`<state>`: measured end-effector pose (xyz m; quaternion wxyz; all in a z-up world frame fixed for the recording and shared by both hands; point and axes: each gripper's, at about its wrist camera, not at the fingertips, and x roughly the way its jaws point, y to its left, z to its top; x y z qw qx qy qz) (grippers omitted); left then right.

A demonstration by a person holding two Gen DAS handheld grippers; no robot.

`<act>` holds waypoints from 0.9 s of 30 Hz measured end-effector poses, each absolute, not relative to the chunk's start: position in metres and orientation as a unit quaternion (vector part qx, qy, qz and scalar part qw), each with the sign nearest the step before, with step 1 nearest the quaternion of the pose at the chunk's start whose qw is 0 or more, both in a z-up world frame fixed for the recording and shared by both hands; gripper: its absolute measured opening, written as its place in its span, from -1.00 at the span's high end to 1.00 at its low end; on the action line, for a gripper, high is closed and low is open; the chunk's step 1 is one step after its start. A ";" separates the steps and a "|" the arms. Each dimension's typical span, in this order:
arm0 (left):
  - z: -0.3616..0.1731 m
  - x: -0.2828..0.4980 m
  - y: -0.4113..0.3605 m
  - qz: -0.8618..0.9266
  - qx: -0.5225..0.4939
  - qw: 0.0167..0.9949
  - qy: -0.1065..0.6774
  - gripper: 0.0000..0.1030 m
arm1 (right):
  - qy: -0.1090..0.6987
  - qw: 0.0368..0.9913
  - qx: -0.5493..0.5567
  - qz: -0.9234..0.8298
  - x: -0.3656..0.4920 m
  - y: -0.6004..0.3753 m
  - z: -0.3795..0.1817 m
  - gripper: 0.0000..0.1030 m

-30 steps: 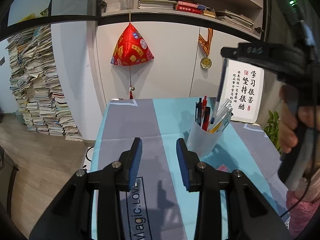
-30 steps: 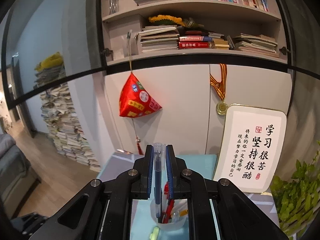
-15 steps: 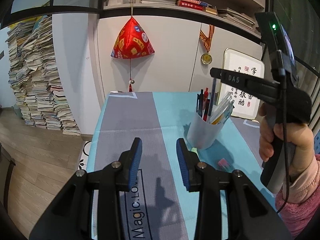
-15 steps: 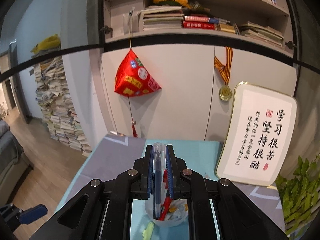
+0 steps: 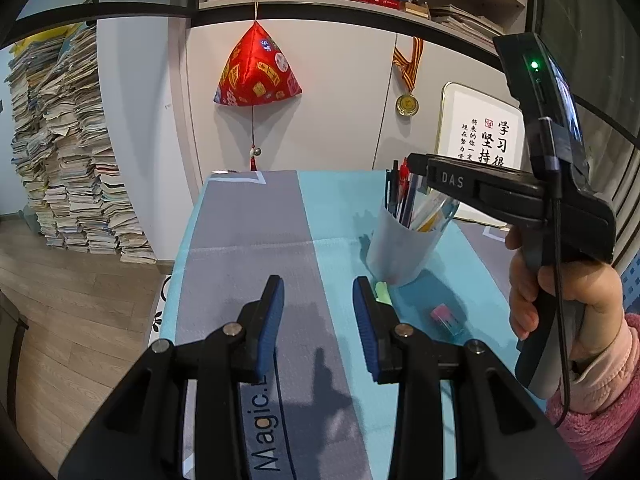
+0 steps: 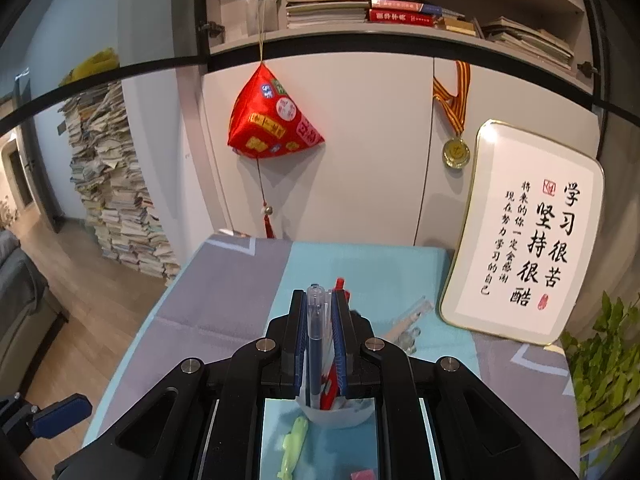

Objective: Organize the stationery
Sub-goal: 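Lower the blue pen into the cup and open the right tool, then grasp the green highlighter with the left tool while the right tool grasps the pink eraser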

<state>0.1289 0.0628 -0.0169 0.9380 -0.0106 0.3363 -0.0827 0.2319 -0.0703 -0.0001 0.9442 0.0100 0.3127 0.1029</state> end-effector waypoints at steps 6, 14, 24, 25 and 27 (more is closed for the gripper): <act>-0.018 0.129 0.059 -0.085 -0.009 0.937 0.337 0.34 | 0.312 0.943 0.028 0.109 0.225 -0.080 0.008 0.75; -0.021 0.130 0.048 -0.094 -0.003 0.935 0.341 0.25 | 0.292 0.948 0.024 0.127 0.198 -0.093 0.034 0.75; -0.054 0.138 0.018 -0.119 0.019 0.915 0.384 0.19 | 0.330 0.933 0.002 0.144 0.158 -0.121 0.011 0.52; -0.061 0.141 0.012 -0.125 0.021 0.911 0.393 0.19 | 0.335 0.931 -0.002 0.143 0.156 -0.124 0.005 0.36; -0.072 0.144 0.004 -0.131 0.025 0.904 0.406 0.19 | 0.353 0.926 -0.014 0.136 0.148 -0.131 -0.017 0.23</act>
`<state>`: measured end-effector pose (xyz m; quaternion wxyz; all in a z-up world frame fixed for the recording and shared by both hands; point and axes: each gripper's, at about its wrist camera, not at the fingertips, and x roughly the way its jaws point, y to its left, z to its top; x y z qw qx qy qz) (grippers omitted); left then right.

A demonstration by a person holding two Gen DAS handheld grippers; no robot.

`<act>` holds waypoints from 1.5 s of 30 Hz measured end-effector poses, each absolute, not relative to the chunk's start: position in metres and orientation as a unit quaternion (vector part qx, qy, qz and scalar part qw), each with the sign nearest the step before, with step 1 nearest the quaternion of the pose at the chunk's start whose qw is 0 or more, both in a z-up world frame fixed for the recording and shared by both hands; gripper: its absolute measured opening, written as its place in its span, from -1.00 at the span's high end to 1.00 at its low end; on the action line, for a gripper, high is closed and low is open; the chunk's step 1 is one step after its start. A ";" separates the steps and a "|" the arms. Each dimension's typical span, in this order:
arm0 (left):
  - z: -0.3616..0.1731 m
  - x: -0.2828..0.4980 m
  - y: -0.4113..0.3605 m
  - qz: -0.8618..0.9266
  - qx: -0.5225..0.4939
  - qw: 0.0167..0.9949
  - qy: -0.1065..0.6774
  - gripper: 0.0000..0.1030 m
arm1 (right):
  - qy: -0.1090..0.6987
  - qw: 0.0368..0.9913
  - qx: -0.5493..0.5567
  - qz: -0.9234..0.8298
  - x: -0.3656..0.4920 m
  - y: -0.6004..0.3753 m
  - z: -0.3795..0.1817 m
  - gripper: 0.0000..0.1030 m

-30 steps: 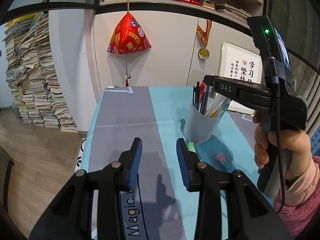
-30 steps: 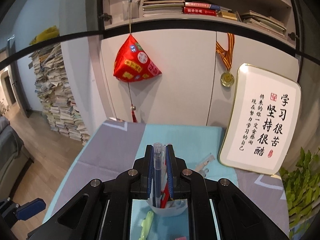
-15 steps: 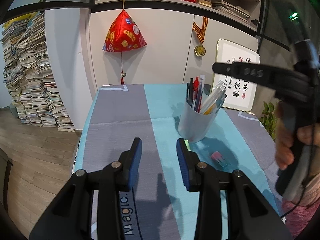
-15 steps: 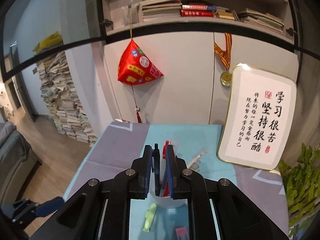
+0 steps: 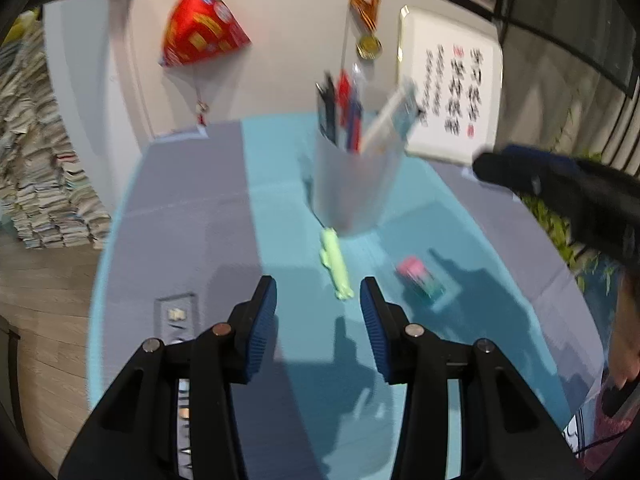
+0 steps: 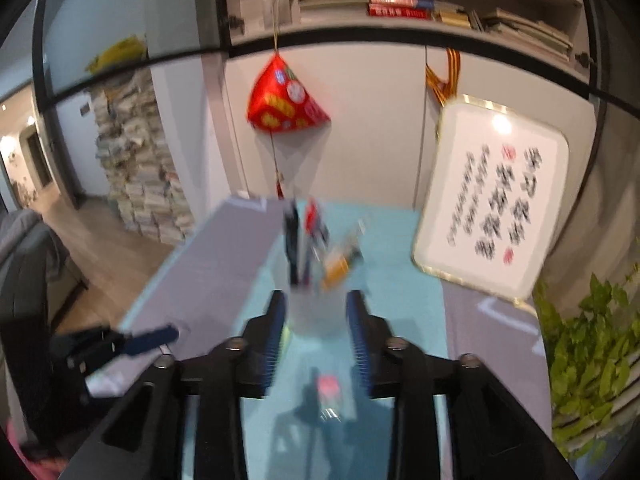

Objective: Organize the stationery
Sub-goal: 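Grasp the green highlighter with the left tool while the right tool grasps the pink eraser, then carry the green highlighter into the cup and open the left tool while the right tool holds the eraser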

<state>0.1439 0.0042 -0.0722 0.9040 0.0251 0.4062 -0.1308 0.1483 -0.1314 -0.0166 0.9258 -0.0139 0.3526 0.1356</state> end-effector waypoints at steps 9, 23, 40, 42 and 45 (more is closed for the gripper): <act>-0.111 0.172 -0.018 -0.129 0.033 0.883 0.450 0.19 | 0.436 0.888 0.007 0.146 0.138 -0.151 -0.091 0.23; -0.122 0.191 -0.017 -0.113 0.028 0.889 0.442 0.56 | 0.448 0.881 -0.007 0.154 0.146 -0.132 -0.114 0.23; -0.087 0.159 0.005 -0.132 0.021 0.904 0.405 0.78 | 0.419 0.896 0.004 0.150 0.134 -0.139 -0.087 0.62; -0.079 0.153 0.009 -0.135 0.017 0.906 0.400 0.78 | 0.411 0.899 0.009 0.154 0.131 -0.139 -0.080 0.62; -0.072 0.146 0.013 -0.135 0.015 0.910 0.392 0.78 | 0.400 0.903 0.009 0.156 0.129 -0.136 -0.070 0.62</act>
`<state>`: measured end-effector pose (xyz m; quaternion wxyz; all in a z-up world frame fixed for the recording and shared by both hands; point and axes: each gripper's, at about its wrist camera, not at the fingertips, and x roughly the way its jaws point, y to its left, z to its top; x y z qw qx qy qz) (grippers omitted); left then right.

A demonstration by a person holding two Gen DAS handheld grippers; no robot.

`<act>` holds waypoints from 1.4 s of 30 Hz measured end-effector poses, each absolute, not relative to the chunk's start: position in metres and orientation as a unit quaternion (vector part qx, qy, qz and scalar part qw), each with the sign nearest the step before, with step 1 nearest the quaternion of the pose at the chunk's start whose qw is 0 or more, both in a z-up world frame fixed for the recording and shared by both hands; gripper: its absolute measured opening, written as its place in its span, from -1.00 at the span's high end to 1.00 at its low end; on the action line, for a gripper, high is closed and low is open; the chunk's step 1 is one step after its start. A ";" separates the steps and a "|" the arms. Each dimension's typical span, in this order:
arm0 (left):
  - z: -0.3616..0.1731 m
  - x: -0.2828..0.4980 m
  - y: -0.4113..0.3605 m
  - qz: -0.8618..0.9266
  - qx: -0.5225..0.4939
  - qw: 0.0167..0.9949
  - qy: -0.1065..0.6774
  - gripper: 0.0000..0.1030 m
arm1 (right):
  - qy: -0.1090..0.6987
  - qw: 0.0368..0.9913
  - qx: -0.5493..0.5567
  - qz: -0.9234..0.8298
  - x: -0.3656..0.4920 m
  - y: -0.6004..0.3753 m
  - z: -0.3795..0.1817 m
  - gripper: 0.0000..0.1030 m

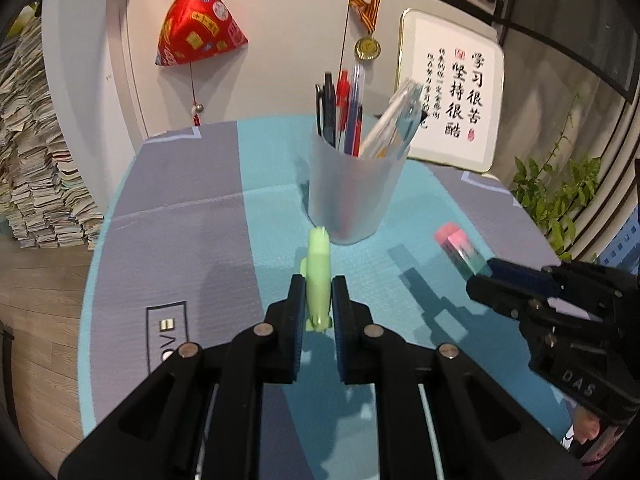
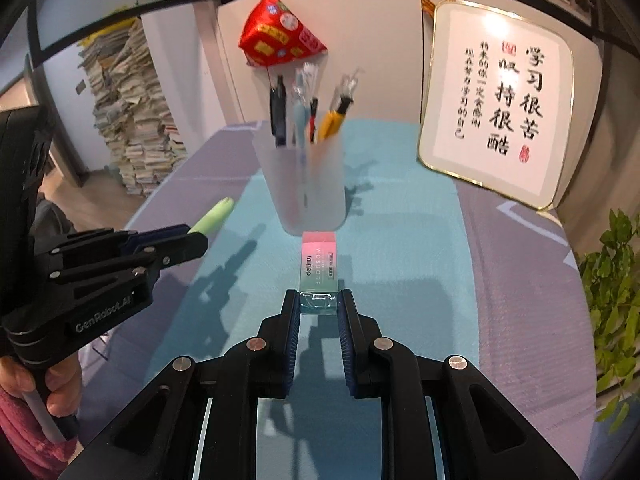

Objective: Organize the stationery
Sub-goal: 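Carry the green highlighter into the cup and open the left tool while the right tool holds the eraser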

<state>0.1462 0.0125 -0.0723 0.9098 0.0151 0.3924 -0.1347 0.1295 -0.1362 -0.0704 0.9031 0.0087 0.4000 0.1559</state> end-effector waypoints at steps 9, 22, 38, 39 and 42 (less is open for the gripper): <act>-0.047 0.129 0.018 -0.134 0.023 0.924 0.357 0.77 | 0.365 0.917 0.009 0.159 0.122 -0.134 -0.037 0.62; -0.021 0.125 0.019 -0.153 0.021 0.931 0.330 0.77 | 0.357 0.921 0.010 0.158 0.110 -0.137 -0.030 0.62; 0.014 0.177 -0.024 -0.176 0.062 0.929 0.319 0.77 | 0.359 0.920 0.042 0.152 0.108 -0.155 -0.036 0.62; 0.011 0.183 -0.029 -0.176 0.067 0.927 0.325 0.77 | 0.358 0.920 0.044 0.151 0.107 -0.157 -0.036 0.62; 0.004 0.194 -0.033 -0.176 0.067 0.921 0.342 0.77 | 0.357 0.921 0.049 0.147 0.106 -0.165 -0.036 0.62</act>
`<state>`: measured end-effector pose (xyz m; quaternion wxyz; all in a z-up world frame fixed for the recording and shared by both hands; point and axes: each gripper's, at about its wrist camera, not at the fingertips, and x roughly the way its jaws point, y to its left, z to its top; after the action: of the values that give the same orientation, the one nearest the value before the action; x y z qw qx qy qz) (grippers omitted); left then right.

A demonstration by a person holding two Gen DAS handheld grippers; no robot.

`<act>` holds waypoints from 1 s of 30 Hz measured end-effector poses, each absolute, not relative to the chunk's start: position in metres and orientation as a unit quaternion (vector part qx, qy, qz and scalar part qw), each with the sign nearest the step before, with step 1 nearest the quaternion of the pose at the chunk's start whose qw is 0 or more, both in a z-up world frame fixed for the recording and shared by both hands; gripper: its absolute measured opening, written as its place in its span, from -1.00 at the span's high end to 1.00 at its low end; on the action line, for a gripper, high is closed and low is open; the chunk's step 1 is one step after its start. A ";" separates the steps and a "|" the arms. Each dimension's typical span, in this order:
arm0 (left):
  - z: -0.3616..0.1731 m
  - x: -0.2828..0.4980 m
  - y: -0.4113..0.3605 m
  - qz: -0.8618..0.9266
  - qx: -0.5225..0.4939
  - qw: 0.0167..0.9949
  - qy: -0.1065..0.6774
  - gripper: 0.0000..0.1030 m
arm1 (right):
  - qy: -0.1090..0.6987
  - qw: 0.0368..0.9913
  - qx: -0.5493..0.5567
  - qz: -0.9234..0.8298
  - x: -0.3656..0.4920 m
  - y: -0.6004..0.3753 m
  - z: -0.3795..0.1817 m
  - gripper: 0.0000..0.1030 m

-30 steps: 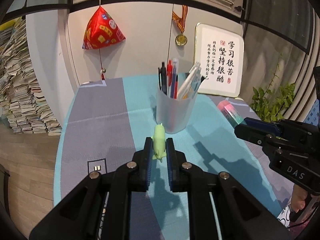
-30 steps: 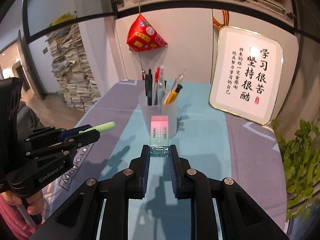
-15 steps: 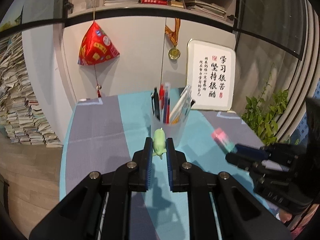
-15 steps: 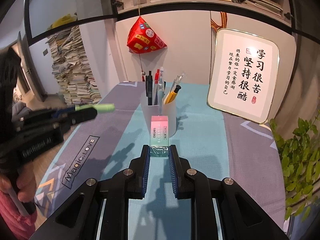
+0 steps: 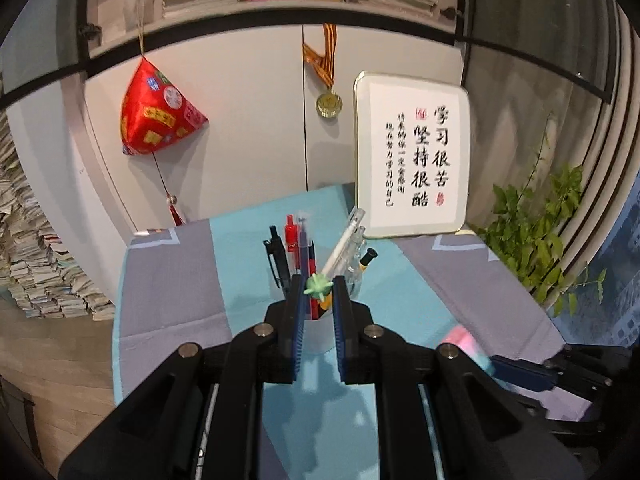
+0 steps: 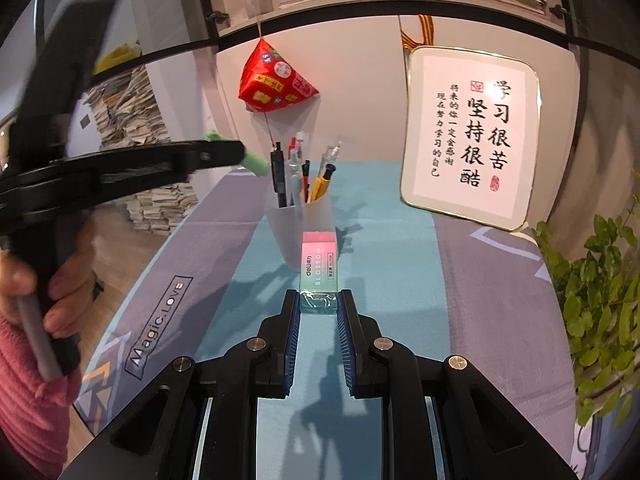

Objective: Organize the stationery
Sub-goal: 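Carry the green highlighter into the cup and open the left tool while the right tool holds the eraser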

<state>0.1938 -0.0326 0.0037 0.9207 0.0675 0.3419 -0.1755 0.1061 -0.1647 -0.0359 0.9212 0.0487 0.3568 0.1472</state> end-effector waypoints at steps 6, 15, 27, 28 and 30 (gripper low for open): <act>-0.012 0.208 -0.037 -0.167 0.069 0.912 0.369 0.77 | 0.355 0.922 0.062 0.140 0.106 -0.177 -0.036 0.62; -0.020 0.222 -0.038 -0.157 0.067 0.904 0.391 0.77 | 0.357 0.921 0.069 0.144 0.106 -0.177 -0.037 0.62; -0.023 0.231 -0.040 -0.146 0.063 0.900 0.406 0.77 | 0.353 0.922 0.073 0.143 0.102 -0.177 -0.034 0.62; -0.023 0.231 -0.040 -0.145 0.063 0.900 0.406 0.77 | 0.353 0.922 0.074 0.143 0.102 -0.178 -0.035 0.62; -0.023 0.232 -0.040 -0.144 0.060 0.900 0.406 0.78 | 0.353 0.922 0.075 0.143 0.102 -0.178 -0.035 0.62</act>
<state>0.2322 -0.0396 -0.0228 0.9003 0.0605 0.4062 -0.1440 0.1023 -0.1781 -0.0345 0.9215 0.0746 0.3532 0.1432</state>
